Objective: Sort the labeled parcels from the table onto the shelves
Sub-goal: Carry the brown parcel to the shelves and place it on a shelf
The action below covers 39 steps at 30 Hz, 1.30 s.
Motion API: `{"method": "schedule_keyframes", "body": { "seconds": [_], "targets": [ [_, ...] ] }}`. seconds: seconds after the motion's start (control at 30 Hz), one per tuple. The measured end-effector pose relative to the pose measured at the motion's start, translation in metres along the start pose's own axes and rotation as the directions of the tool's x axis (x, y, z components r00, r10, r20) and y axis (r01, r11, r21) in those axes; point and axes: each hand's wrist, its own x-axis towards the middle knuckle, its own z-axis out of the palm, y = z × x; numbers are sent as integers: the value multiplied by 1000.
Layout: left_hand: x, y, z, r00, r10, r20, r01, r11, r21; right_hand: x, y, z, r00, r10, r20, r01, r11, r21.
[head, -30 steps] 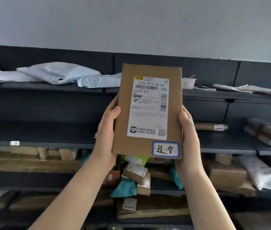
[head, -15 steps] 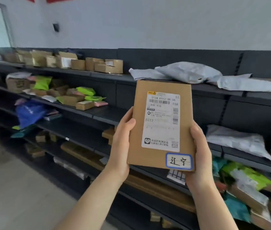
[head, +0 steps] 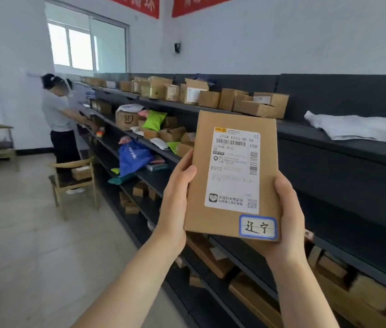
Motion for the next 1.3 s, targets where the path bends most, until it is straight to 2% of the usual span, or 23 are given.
{"method": "schedule_keyframes", "body": {
  "seconds": [0.2, 0.33, 0.6, 0.77, 0.97, 1.17, 1.3],
  "targets": [
    [80, 4, -64, 995, 38, -92, -37, 999, 17, 75, 52, 68, 995, 26, 91, -30, 999, 37],
    [131, -2, -103, 995, 45, -85, -42, 998, 43, 118, 87, 105, 994, 16, 112, -21, 999, 42],
    [251, -8, -211, 997, -14, -82, 14, 1000, -2, 205, 173, 210, 997, -1, 74, -3, 999, 53],
    [336, 1, -259, 1000, -31, 1, 31, 999, 7, 262, 208, 267, 999, -30, 16, 29, 997, 67],
    [403, -21, -287, 993, -79, 91, 79, 997, -1, 307, 242, 289, 995, -42, -92, 46, 998, 37],
    [448, -47, -300, 987, -126, 97, 127, 992, -6, 348, 265, 292, 992, -27, -124, 25, 1000, -19],
    [469, -71, -316, 985, -167, 53, 167, 986, -2, 370, 295, 291, 990, 20, -140, -26, 999, -38]
  ]
}}
